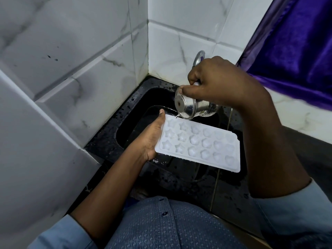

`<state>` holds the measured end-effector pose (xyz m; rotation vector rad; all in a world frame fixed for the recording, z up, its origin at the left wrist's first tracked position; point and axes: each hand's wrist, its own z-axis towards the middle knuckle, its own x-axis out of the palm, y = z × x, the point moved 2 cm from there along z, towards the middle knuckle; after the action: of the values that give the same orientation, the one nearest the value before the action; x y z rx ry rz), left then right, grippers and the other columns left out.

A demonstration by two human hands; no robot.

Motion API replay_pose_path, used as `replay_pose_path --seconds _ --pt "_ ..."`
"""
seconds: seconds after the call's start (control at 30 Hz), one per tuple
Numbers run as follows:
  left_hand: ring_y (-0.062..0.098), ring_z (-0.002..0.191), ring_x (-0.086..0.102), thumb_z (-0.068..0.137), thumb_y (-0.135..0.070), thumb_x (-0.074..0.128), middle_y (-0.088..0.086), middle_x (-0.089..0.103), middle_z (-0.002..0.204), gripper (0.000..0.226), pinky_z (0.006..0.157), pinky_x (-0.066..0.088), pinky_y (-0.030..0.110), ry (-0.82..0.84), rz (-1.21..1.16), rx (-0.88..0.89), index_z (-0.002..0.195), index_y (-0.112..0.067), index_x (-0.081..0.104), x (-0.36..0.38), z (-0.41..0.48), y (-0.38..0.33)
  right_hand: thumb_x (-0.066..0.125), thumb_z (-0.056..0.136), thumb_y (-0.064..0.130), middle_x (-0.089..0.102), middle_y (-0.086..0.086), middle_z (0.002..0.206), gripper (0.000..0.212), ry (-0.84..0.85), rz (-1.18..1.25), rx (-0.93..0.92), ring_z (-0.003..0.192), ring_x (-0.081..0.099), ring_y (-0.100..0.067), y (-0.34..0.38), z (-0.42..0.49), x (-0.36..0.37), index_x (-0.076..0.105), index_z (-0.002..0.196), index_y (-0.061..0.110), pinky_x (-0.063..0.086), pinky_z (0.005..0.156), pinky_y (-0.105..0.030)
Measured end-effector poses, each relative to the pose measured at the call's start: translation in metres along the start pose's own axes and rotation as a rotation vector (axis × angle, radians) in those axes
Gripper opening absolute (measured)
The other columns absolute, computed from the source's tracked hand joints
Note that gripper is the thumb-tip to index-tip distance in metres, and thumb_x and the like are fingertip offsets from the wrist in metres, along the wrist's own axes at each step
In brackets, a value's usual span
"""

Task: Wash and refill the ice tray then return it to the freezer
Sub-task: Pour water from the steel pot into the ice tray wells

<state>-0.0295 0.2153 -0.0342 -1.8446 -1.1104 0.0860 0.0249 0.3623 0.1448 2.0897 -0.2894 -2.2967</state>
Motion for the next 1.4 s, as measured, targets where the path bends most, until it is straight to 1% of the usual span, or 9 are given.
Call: replay_pose_path --seconds 0.1,0.27,0.5,0.63,0.73,0.9,1.13,1.23,1.4 --pt "0.034 0.115 0.075 0.103 -0.073 0.033 0.015 0.077 0.124 0.078 0.095 0.06 0.049 -0.004 -0.005 0.005 0.133 -0.012 0.07 -0.002 0.001 0.0 0.064 0.094 0.04 0.043 -0.011 0.057 0.049 0.005 -0.008 -0.003 0.059 0.033 -0.013 0.002 0.001 0.0 0.044 0.06 0.01 0.028 0.054 -0.034" --pt "0.034 0.116 0.074 0.102 -0.075 0.034 0.015 0.077 0.125 0.079 0.106 0.055 0.055 -0.008 -0.002 0.007 0.132 -0.012 0.071 -0.004 0.003 0.001 0.064 0.093 0.041 0.047 -0.011 0.057 0.049 0.007 -0.011 -0.005 0.061 0.033 -0.009 0.003 0.004 0.001 0.044 0.058 0.013 0.028 0.054 -0.034" --pt "0.033 0.113 0.076 0.103 -0.074 0.031 0.015 0.077 0.123 0.077 0.098 0.059 0.049 -0.001 0.011 0.008 0.125 -0.013 0.074 -0.006 0.005 0.0 0.063 0.092 0.041 0.043 -0.011 0.057 0.049 0.009 -0.025 -0.007 0.06 0.033 -0.014 0.005 0.006 0.0 0.043 0.059 0.011 0.026 0.054 -0.033" --pt "0.033 0.115 0.075 0.103 -0.074 0.032 0.015 0.077 0.124 0.078 0.105 0.056 0.053 -0.008 0.001 0.011 0.128 -0.012 0.072 -0.008 0.008 0.0 0.064 0.093 0.038 0.041 -0.01 0.056 0.048 0.012 -0.038 -0.014 0.057 0.035 -0.021 0.008 0.005 -0.002 0.044 0.06 0.009 0.024 0.055 -0.025" --pt "0.033 0.115 0.075 0.103 -0.074 0.031 0.015 0.077 0.124 0.079 0.106 0.055 0.054 -0.011 -0.012 0.01 0.128 -0.012 0.073 -0.01 0.011 -0.001 0.065 0.093 0.036 0.04 -0.007 0.053 0.048 0.017 -0.028 -0.027 0.054 0.037 -0.019 0.01 0.005 -0.003 0.043 0.058 0.011 0.025 0.054 -0.032" --pt "0.032 0.112 0.076 0.104 -0.073 0.031 0.015 0.078 0.122 0.078 0.098 0.059 0.049 -0.008 -0.019 0.015 0.127 -0.012 0.073 -0.012 0.015 -0.003 0.065 0.092 0.037 0.041 -0.004 0.051 0.048 0.034 -0.027 -0.039 0.054 0.04 -0.016 0.014 0.005 -0.003 0.044 0.056 0.014 0.029 0.054 -0.034" --pt "0.034 0.119 0.073 0.104 -0.073 0.031 0.015 0.076 0.128 0.077 0.11 0.052 0.056 0.012 -0.044 0.033 0.133 -0.014 0.07 -0.013 0.024 -0.004 0.065 0.093 0.036 0.042 -0.006 0.052 0.048 0.046 -0.039 -0.055 0.055 0.043 -0.02 0.017 0.005 -0.002 0.043 0.057 0.013 0.032 0.056 -0.035" --pt "0.034 0.119 0.073 0.104 -0.073 0.03 0.014 0.076 0.128 0.076 0.11 0.052 0.055 0.021 -0.052 0.038 0.13 -0.015 0.072 -0.015 0.027 -0.004 0.065 0.093 0.037 0.045 -0.008 0.054 0.047 0.047 -0.039 -0.064 0.056 0.045 -0.021 0.016 0.006 -0.002 0.045 0.058 0.013 0.036 0.058 -0.037" --pt "0.033 0.119 0.073 0.105 -0.072 0.029 0.015 0.075 0.128 0.076 0.109 0.052 0.055 0.031 -0.063 0.045 0.129 -0.015 0.071 -0.016 0.03 -0.005 0.065 0.093 0.037 0.048 -0.01 0.056 0.045 0.044 -0.052 -0.075 0.058 0.047 -0.024 0.017 0.006 -0.001 0.048 0.059 0.012 0.036 0.058 -0.037"
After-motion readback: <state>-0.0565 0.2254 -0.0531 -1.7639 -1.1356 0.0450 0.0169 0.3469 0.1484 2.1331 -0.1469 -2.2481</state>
